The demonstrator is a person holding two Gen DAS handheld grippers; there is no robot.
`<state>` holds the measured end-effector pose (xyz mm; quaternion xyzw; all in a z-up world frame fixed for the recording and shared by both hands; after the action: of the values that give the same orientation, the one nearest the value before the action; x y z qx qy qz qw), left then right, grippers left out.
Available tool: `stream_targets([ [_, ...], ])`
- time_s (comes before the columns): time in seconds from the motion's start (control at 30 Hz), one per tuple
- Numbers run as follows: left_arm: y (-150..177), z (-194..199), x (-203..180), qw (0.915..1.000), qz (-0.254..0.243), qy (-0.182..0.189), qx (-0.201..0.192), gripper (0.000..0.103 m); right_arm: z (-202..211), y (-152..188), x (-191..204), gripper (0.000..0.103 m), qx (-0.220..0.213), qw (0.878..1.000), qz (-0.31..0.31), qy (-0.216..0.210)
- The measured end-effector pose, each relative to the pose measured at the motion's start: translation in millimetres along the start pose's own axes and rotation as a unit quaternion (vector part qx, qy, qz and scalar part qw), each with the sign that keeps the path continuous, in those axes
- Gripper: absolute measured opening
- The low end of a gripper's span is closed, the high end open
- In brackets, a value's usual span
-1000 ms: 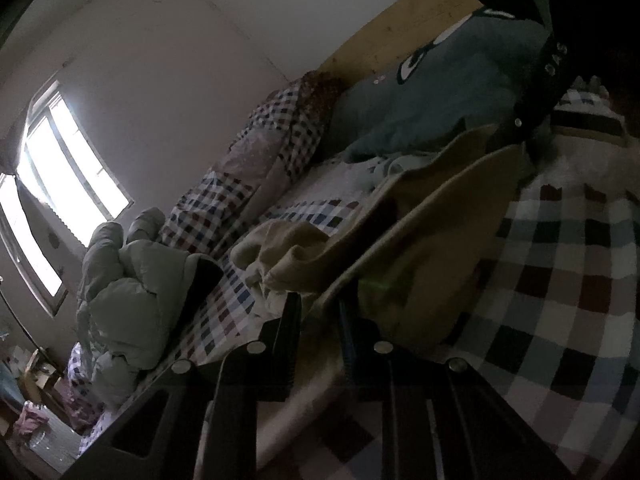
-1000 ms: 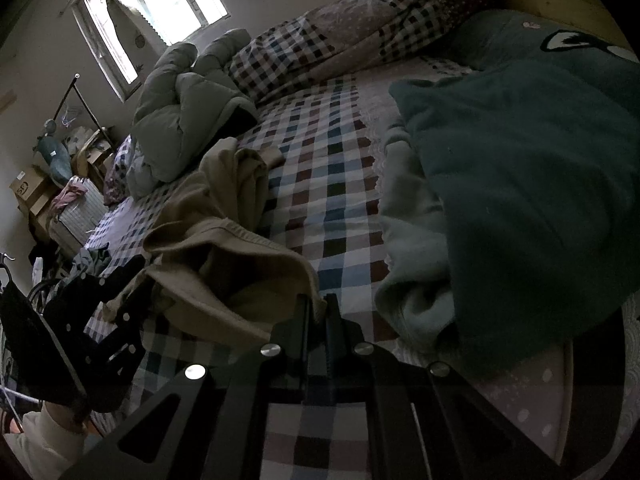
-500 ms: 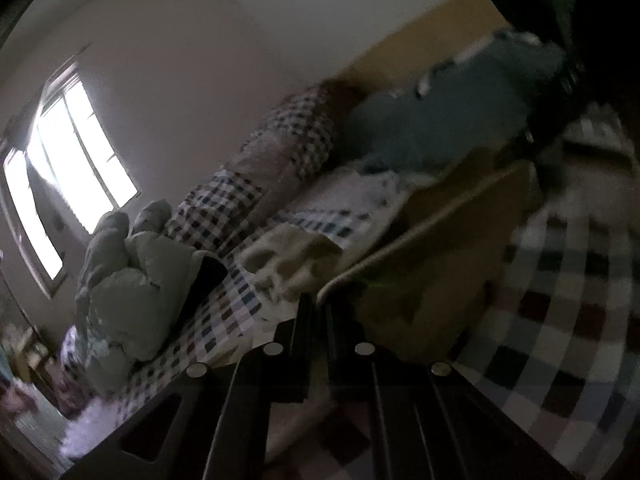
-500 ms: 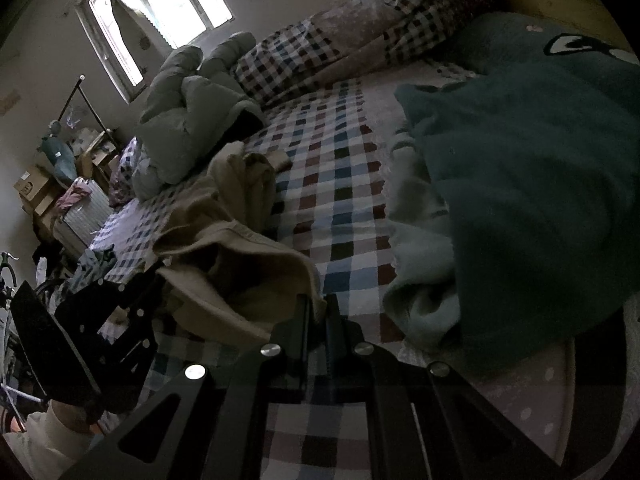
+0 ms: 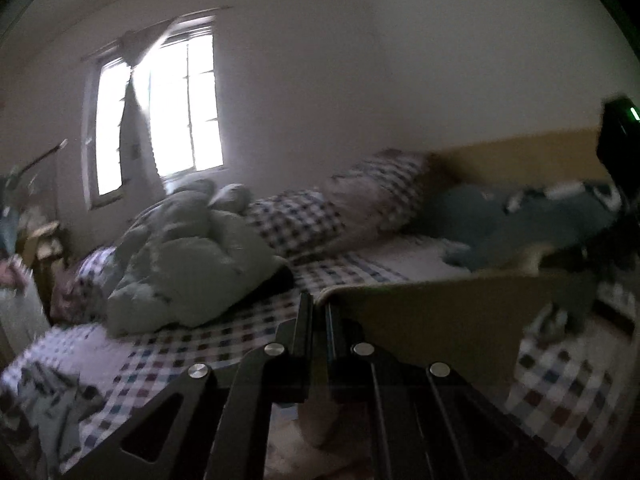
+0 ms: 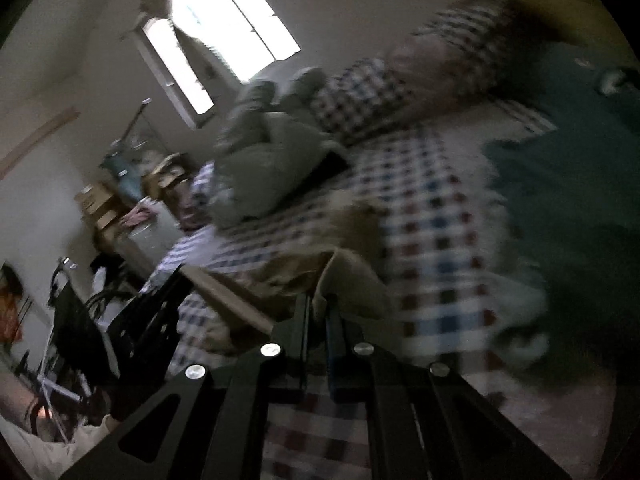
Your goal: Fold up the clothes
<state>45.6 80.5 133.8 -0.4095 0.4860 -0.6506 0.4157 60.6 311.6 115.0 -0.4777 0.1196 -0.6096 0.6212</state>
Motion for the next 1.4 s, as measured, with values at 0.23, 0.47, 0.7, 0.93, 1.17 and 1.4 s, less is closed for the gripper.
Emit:
stream_targets([
  [0.23,4.9,45.3,92.7,0.9908,0.127,-0.045,-0.015,0.004,-32.4,18.6,103.8,0.007,0.038,0.993,0.085,-0.069],
  [0.47,36.4,79.0,200.1,0.9593,0.263,-0.101,-0.016,0.004,-58.3,51.8,185.3,0.024,0.071,0.971,0.189,-0.128],
  [0.7,75.6,82.5,248.3,0.9396,0.311,-0.142,0.012,0.004,-57.1,34.7,174.8,0.046,0.029,0.971,0.212,-0.11],
  [0.93,77.2,78.6,242.3,0.9449,0.296,-0.139,0.012,0.004,-95.1,28.1,127.9,0.047,0.04,0.984,0.17,-0.044],
  [1.17,84.0,75.8,246.7,0.9414,0.306,-0.139,0.025,0.004,-131.6,36.9,125.6,0.047,0.061,0.979,0.192,-0.018],
  [1.4,90.8,71.3,246.9,0.9426,0.301,-0.139,0.036,0.004,-162.7,41.7,132.9,0.047,0.076,0.977,0.199,-0.016],
])
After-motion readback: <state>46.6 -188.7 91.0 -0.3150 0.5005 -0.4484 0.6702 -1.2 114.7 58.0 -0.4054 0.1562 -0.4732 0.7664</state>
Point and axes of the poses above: each gripper's, at about its wrist camera, not at the fingertips, and z roughly against the way its jaws point, x to its left, y to its underside, the point moved 6 cm from there along -z, roughly the way its jaws point, and after that the axes turned 3 degrees about y, right-handed, at the moved point
